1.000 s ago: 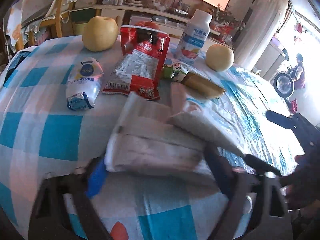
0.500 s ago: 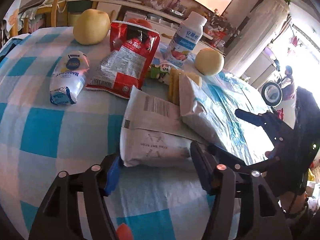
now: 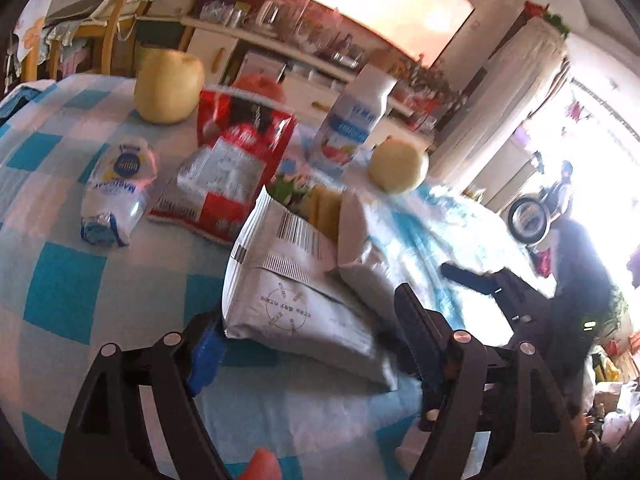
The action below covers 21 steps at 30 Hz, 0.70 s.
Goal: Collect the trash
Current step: 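Grasp the white paper bag with the left gripper while the right gripper grasps the white printed bag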
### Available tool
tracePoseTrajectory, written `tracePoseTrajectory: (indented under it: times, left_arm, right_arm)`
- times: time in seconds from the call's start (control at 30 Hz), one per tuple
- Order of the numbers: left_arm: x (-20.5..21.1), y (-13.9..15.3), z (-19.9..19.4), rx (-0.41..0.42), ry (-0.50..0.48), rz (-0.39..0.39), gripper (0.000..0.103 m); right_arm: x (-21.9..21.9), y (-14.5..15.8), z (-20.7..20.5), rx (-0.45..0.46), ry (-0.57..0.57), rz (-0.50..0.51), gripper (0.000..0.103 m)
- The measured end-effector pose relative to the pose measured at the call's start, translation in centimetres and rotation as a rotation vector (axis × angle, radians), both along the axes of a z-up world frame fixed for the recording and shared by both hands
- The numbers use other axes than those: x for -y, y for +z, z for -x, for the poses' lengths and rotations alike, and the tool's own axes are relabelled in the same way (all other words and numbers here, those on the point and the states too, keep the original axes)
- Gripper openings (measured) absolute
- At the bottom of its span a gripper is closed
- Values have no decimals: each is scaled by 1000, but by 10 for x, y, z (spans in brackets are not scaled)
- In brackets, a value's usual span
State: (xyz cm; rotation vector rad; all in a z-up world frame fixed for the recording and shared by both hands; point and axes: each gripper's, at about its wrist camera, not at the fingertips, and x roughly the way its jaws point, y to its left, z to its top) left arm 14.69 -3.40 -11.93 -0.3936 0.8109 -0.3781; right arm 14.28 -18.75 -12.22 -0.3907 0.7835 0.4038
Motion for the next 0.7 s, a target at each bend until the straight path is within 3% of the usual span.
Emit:
tracePoseTrajectory:
  times: [0.3, 0.5, 0.67, 0.7]
  left_arm:
    - [6, 17, 0, 135, -96, 185, 77]
    - [0, -2, -13, 36, -52, 174, 80]
    - [-10, -26, -27, -133, 51, 60, 86]
    - [-11, -25, -25, -106, 62, 43, 90]
  right_arm:
    - [12, 0, -5, -28, -35, -55, 96]
    - [15, -4, -10, -59, -45, -82, 96]
    - [13, -5, -11, -63, -40, -87, 96]
    - [12, -5, -11, -60, -38, -85, 96]
